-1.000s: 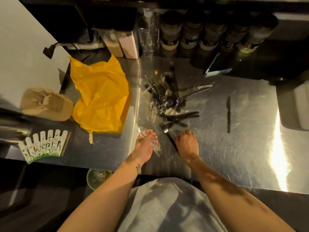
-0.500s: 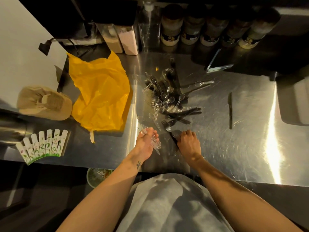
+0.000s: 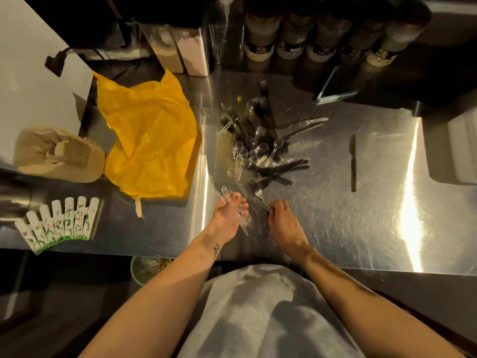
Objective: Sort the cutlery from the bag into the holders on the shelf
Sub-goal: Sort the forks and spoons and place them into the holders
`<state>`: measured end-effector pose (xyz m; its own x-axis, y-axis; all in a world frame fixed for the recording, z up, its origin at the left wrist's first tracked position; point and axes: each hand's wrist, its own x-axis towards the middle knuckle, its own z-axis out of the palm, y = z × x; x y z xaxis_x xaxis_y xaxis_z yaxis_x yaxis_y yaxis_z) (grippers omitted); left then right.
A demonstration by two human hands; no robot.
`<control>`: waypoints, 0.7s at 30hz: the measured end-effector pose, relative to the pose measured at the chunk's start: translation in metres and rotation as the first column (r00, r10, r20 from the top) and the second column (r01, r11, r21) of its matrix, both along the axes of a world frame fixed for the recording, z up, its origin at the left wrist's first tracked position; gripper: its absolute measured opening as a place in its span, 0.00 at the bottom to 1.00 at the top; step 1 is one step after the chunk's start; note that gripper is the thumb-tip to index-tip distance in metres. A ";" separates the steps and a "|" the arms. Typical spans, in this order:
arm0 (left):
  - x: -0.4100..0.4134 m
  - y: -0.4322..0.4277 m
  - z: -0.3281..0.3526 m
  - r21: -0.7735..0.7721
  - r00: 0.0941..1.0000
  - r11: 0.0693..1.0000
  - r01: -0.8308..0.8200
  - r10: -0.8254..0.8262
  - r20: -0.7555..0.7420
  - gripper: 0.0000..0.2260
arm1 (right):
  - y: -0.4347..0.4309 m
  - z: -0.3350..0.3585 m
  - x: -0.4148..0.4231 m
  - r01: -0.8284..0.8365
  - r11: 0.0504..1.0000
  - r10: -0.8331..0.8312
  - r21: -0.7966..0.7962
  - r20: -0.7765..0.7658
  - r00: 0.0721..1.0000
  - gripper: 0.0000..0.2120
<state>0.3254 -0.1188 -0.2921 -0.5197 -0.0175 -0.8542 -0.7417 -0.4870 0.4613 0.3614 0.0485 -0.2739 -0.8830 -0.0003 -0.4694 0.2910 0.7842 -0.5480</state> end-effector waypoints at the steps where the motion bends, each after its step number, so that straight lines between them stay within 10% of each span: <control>1: 0.000 0.000 0.001 0.001 1.000 1.000 0.003 -0.003 -0.003 0.09 | -0.004 0.002 0.002 0.020 1.000 -0.020 -0.017 0.020 1.000 0.08; 21: 0.029 -0.014 0.010 0.002 0.995 0.997 0.082 -0.081 -0.061 0.03 | -0.037 -0.005 0.009 -0.042 0.968 0.022 0.247 0.083 0.996 0.13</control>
